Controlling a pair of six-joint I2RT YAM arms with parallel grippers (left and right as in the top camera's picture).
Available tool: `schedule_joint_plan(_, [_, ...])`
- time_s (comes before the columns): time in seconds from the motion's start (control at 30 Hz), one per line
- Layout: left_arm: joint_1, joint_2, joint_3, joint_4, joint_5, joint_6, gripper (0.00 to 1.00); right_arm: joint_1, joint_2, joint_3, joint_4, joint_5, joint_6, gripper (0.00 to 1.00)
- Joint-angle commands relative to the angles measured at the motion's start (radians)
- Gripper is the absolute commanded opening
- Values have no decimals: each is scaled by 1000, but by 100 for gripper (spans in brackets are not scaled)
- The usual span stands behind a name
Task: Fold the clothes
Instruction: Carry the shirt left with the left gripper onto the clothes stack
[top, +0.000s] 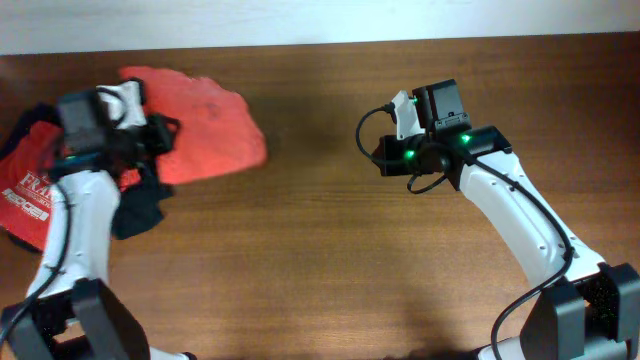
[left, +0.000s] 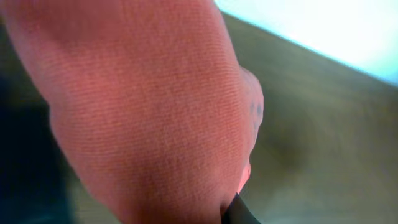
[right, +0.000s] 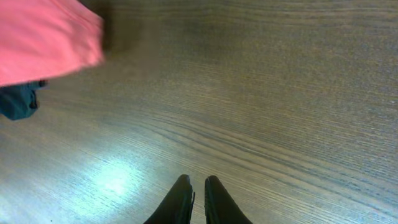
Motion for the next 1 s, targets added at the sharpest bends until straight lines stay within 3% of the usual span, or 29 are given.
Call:
schedule_joint_plan(0.0, [127, -32, 32, 11, 14, 28, 0, 0, -17, 0, -4, 8, -10, 14])
schedule_joint_plan(0.17, [250, -32, 32, 22, -3, 103, 0, 0, -17, 0, -10, 8, -10, 14])
schedule_joint_plan(0.37, [382, -32, 44, 75, 16, 111, 0, 0, -17, 0, -34, 5, -10, 14])
schedule_joint_plan(0.83, [497, -30, 85, 21, -26, 171, 0, 0, -17, 0, -65, 5, -10, 14])
schedule_joint_plan(0.97, [498, -30, 85, -8, -145, 170, 2, 0, -17, 0, -71, 5, -9, 14])
